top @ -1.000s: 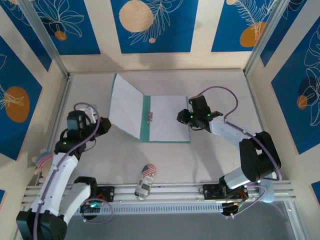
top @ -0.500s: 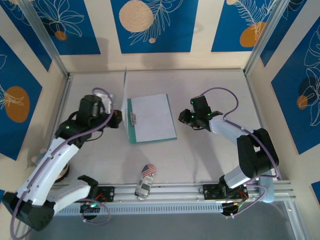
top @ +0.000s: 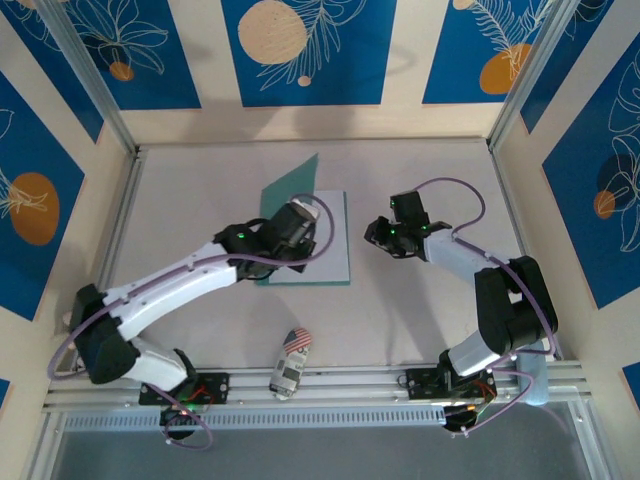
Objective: Put the files into the folder
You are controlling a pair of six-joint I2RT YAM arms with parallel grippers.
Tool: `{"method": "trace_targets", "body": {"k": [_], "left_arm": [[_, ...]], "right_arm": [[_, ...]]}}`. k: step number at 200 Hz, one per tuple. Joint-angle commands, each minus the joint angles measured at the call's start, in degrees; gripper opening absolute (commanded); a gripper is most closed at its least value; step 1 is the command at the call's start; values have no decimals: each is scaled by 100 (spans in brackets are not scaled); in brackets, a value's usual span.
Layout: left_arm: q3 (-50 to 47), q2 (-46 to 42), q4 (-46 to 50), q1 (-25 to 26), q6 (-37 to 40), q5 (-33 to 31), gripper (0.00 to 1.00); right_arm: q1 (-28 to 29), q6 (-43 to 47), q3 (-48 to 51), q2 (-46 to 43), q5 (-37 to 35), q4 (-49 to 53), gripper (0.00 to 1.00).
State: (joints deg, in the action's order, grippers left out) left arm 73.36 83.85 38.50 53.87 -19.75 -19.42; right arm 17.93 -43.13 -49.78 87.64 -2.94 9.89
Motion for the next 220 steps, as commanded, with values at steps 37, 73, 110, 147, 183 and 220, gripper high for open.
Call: {"method": "trace_targets", "body": {"k": [37,73,110,147,183,220], "left_arm": [[414,1264,-606,376,-676,279,0],[600,1950,-968,420,-967,765,0],[872,2545,-1164,483,-1135,1061,2],[1024,2610,-1218,498,-1179,1193,31],[1274,2368,-873,356,-1020,955,44],[1194,1927,-897,23,-891,668,59]], "right_arm": [[-272,-151,159,-19,283,69,29],[-324,-177,153,0,303,71,29],[-382,-194,135,77,395,97,29],[-389,-203,100,127,417,132,29],[-381,-131,148,21,404,92,30],[-332,60,335,-377,243,-72,30]]}}
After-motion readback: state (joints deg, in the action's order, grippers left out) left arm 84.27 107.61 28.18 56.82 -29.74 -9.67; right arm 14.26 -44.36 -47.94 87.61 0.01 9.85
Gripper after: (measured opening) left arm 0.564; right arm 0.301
